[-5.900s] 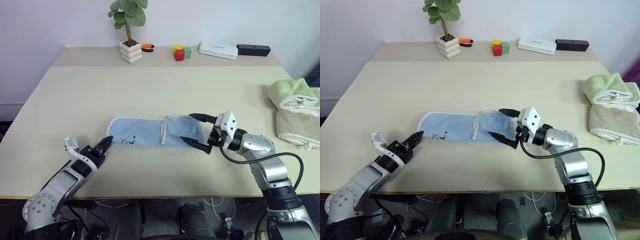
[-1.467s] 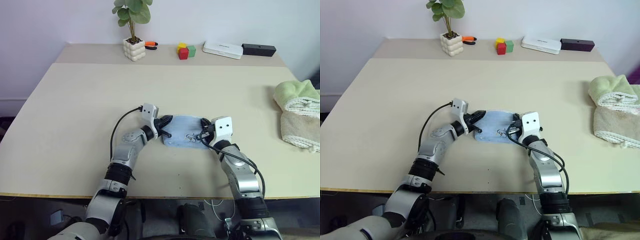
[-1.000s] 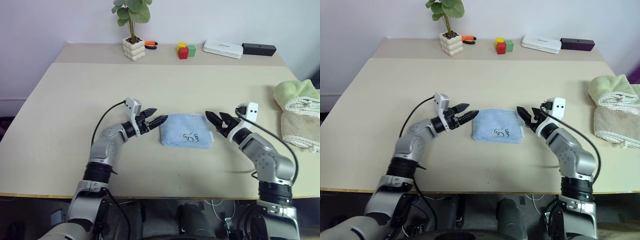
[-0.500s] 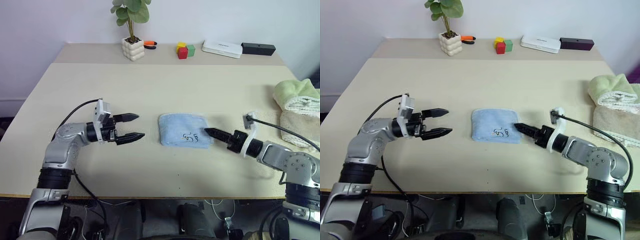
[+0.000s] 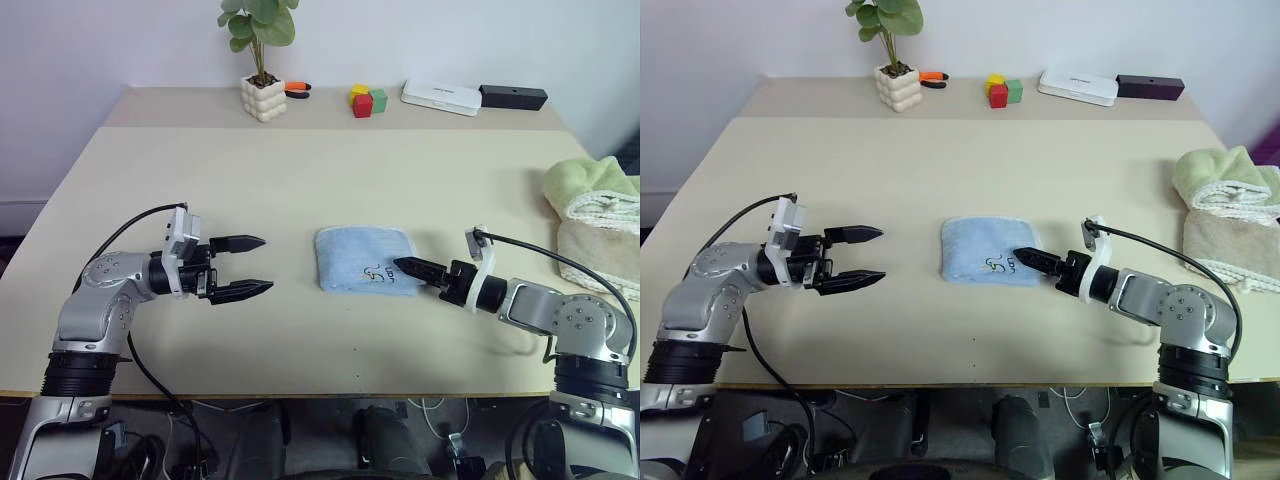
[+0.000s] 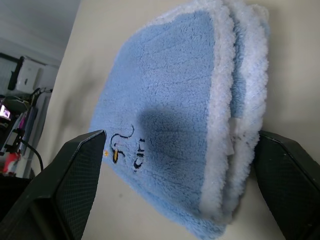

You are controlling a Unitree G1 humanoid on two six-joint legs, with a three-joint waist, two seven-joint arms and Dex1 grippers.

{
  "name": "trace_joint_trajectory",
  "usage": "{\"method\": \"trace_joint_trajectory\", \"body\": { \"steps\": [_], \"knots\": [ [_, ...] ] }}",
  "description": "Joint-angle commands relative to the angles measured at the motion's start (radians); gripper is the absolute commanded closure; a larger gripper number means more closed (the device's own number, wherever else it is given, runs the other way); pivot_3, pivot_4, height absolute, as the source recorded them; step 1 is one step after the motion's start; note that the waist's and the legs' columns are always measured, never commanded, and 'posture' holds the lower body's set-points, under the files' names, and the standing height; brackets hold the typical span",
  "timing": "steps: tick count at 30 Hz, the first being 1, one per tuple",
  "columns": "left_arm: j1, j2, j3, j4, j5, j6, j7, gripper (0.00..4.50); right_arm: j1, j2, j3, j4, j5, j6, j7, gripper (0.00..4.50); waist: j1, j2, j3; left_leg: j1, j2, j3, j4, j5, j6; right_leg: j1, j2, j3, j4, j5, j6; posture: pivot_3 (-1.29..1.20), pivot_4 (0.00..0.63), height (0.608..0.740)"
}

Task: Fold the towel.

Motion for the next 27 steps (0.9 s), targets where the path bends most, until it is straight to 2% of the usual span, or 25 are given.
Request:
{"method": "trace_joint_trajectory", "body": {
  "steps": [1, 3, 10, 18, 23, 27],
  "knots": [
    [0.022, -0.014, 0.019, -0.044, -0.008, -0.027, 0.033, 0.01, -0.011, 0.055, 0.025, 0.034, 0.01, 0.041, -0.02, 0.25, -0.011, 0.0, 0.0, 0.0, 0.0, 0.0, 0.0, 0.0, 0.0, 0.0, 0.0, 0.0, 0.0, 0.0, 0.0, 0.0, 0.15, 0.74],
    [0.023, -0.019, 0.02, -0.05, -0.006, -0.028, 0.048, 0.0, -0.018, 0.068, 0.025, 0.046, -0.002, 0.035, -0.025, 0.8, -0.013, 0.0, 0.0, 0.0, 0.001, 0.0, -0.001, 0.0, 0.0, 0.0, 0.001, 0.0, 0.0, 0.0, 0.0, 0.0, 0.15, 0.74],
    [0.026, -0.024, 0.013, -0.061, -0.009, -0.024, 0.068, 0.0, -0.048, 0.084, 0.019, 0.083, -0.019, 0.023, -0.036, 4.42, -0.014, -0.003, -0.002, 0.001, 0.001, 0.0, 0.0, 0.0, 0.0, 0.0, 0.001, 0.0, 0.0, 0.0, 0.0, 0.0, 0.15, 0.74],
    [0.015, -0.038, 0.003, -0.048, -0.005, -0.03, 0.076, 0.0, -0.077, 0.105, -0.084, 0.104, 0.024, 0.009, -0.068, 4.42, -0.01, -0.003, -0.002, 0.002, 0.001, 0.0, 0.0, 0.0, 0.0, 0.001, 0.001, 0.0, 0.001, 0.0, 0.0, 0.0, 0.15, 0.74],
    [-0.019, -0.07, -0.008, 0.001, 0.016, -0.064, 0.083, 0.0, -0.101, 0.164, -0.331, 0.135, 0.12, -0.138, -0.231, 4.42, -0.004, -0.002, -0.001, 0.0, 0.0, 0.0, 0.0, 0.0, 0.0, 0.0, 0.0, 0.0, 0.001, 0.0, 0.0, 0.0, 0.15, 0.74],
    [-0.051, -0.107, -0.026, 0.043, 0.037, -0.099, 0.091, 0.0, -0.043, 0.178, -0.406, 0.058, 0.102, -0.266, -0.323, 4.42, -0.003, -0.002, -0.001, -0.001, 0.0, 0.0, 0.0, 0.0, 0.0, 0.0, 0.0, 0.0, -0.001, 0.0, 0.0, 0.0, 0.15, 0.74]
  ]
}}
